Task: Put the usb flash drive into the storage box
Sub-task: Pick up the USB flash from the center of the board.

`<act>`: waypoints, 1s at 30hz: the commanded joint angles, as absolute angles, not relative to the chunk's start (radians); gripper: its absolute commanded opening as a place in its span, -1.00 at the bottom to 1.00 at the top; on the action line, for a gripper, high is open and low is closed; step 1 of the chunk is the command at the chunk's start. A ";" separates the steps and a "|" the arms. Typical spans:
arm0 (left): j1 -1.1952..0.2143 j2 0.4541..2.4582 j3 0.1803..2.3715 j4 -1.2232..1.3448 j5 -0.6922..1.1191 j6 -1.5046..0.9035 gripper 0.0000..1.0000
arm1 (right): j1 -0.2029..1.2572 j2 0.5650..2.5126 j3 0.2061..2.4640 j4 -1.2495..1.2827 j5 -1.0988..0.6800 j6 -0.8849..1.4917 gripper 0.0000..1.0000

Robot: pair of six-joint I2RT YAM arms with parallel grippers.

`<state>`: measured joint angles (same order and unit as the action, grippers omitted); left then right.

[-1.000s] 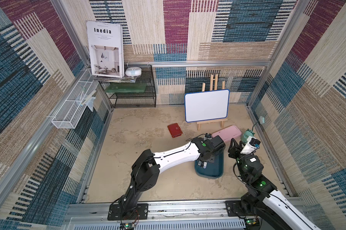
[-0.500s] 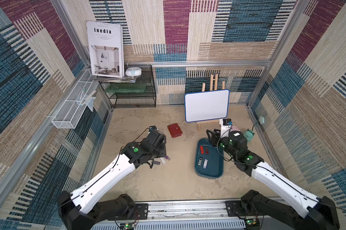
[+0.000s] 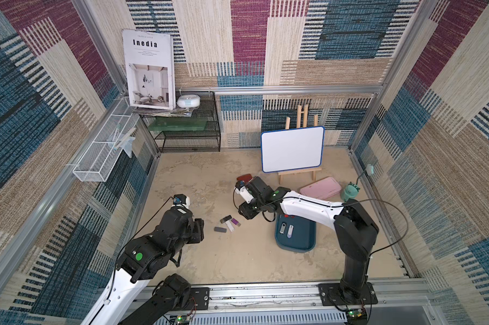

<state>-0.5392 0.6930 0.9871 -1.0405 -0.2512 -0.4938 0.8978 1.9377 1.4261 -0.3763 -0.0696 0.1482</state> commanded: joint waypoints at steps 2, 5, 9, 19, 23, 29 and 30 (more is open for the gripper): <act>-0.538 0.702 0.983 -1.025 -0.251 -0.480 0.29 | 0.931 2.044 1.518 -0.499 -0.043 0.094 0.09; -0.538 0.706 0.982 -1.023 -0.250 -0.480 0.29 | 0.937 2.094 1.552 -0.515 -0.031 0.088 0.09; -0.538 0.699 0.979 -1.019 -0.251 -0.479 0.29 | 0.940 2.131 1.573 -0.532 -0.023 0.081 0.09; -0.537 0.729 0.980 -1.029 -0.275 -0.485 0.30 | 0.963 2.157 1.581 -0.527 -0.026 0.075 0.07; -0.538 0.728 0.980 -1.029 -0.271 -0.486 0.30 | 0.973 2.179 1.597 -0.537 0.003 0.070 0.07; -0.537 0.730 0.979 -1.026 -0.270 -0.486 0.29 | 0.985 2.217 1.634 -0.562 0.039 0.064 0.02; -0.538 0.729 0.979 -1.027 -0.271 -0.487 0.29 | 0.989 2.224 1.639 -0.567 0.045 0.063 0.01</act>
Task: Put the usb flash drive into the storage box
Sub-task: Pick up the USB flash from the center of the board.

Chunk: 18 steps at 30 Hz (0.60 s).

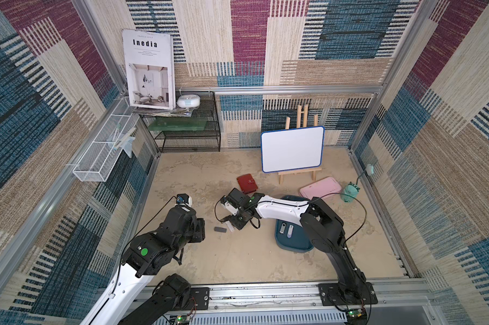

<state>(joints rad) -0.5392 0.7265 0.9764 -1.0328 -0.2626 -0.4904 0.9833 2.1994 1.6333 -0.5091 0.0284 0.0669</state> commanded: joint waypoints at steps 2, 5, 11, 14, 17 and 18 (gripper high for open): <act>-0.538 0.729 0.979 -1.028 -0.270 -0.486 0.29 | 0.994 2.234 1.647 -0.576 0.052 0.062 -0.04; -0.538 0.729 0.977 -1.028 -0.269 -0.485 0.30 | 1.001 2.241 1.647 -0.583 0.061 0.063 -0.14; -0.538 0.731 0.977 -1.028 -0.266 -0.485 0.30 | 1.010 2.249 1.638 -0.594 0.071 0.066 -0.33; -0.538 0.730 0.976 -1.027 -0.267 -0.486 0.29 | 1.010 2.247 1.640 -0.596 0.082 0.074 -0.43; -0.538 0.733 0.973 -1.027 -0.272 -0.488 0.29 | 1.011 2.235 1.639 -0.590 0.087 0.088 -0.52; -0.537 0.731 0.972 -1.028 -0.273 -0.489 0.29 | 1.010 2.230 1.639 -0.587 0.089 0.092 -0.54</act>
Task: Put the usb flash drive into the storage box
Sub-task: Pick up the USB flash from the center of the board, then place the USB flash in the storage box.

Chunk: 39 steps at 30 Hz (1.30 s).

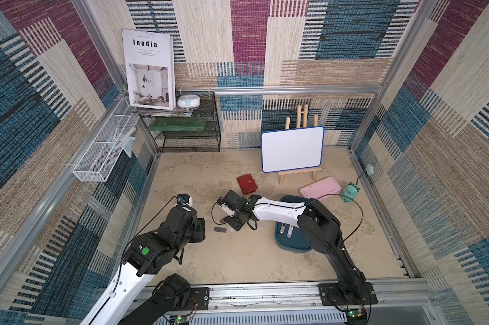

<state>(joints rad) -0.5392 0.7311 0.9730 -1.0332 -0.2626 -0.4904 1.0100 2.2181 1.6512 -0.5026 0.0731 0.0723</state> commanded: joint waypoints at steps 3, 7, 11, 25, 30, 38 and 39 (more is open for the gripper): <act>-0.538 0.731 0.972 -1.027 -0.274 -0.488 0.29 | 1.011 2.204 1.640 -0.575 0.095 0.102 -0.61; -0.538 0.728 0.971 -1.028 -0.275 -0.489 0.29 | 1.011 2.164 1.638 -0.559 0.103 0.116 -0.68; -0.538 0.729 0.971 -1.027 -0.275 -0.492 0.29 | 1.009 2.116 1.628 -0.541 0.108 0.126 -0.74; -0.539 0.717 0.971 -1.027 -0.270 -0.491 0.29 | 0.883 1.711 1.348 -0.510 0.262 0.293 -0.78; -0.538 0.713 0.968 -1.025 -0.266 -0.492 0.29 | 0.778 1.556 1.156 -0.495 0.260 0.397 -0.77; -0.538 0.716 0.965 -1.020 -0.263 -0.491 0.30 | 0.654 1.469 0.962 -0.453 0.268 0.471 -0.79; -0.538 0.719 0.965 -1.022 -0.264 -0.491 0.29 | 0.641 1.475 0.951 -0.450 0.282 0.480 -0.80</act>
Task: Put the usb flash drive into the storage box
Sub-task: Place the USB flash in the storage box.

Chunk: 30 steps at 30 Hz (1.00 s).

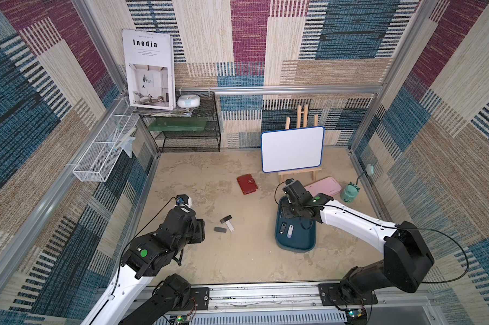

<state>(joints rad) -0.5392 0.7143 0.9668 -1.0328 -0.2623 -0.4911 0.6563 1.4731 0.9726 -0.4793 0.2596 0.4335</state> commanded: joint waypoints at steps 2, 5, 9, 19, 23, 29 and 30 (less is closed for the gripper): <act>-0.538 0.727 0.965 -1.022 -0.260 -0.489 0.29 | 0.621 1.484 0.931 -0.442 0.314 0.497 -0.79; -0.538 0.730 0.965 -1.022 -0.260 -0.488 0.29 | 0.588 1.505 0.913 -0.417 0.326 0.504 -0.78; -0.538 0.726 0.966 -1.023 -0.259 -0.488 0.29 | 0.555 1.539 0.913 -0.398 0.345 0.506 -0.78; -0.538 0.735 0.965 -1.022 -0.259 -0.488 0.29 | 0.522 1.599 0.902 -0.358 0.332 0.518 -0.74; -0.538 0.741 0.966 -1.021 -0.256 -0.488 0.29 | 0.519 1.627 0.905 -0.346 0.305 0.516 -0.69; -0.538 0.742 0.965 -1.021 -0.255 -0.488 0.29 | 0.514 1.648 0.901 -0.338 0.313 0.524 -0.66; -0.539 0.744 0.964 -1.021 -0.255 -0.488 0.29 | 0.513 1.651 0.902 -0.340 0.314 0.526 -0.66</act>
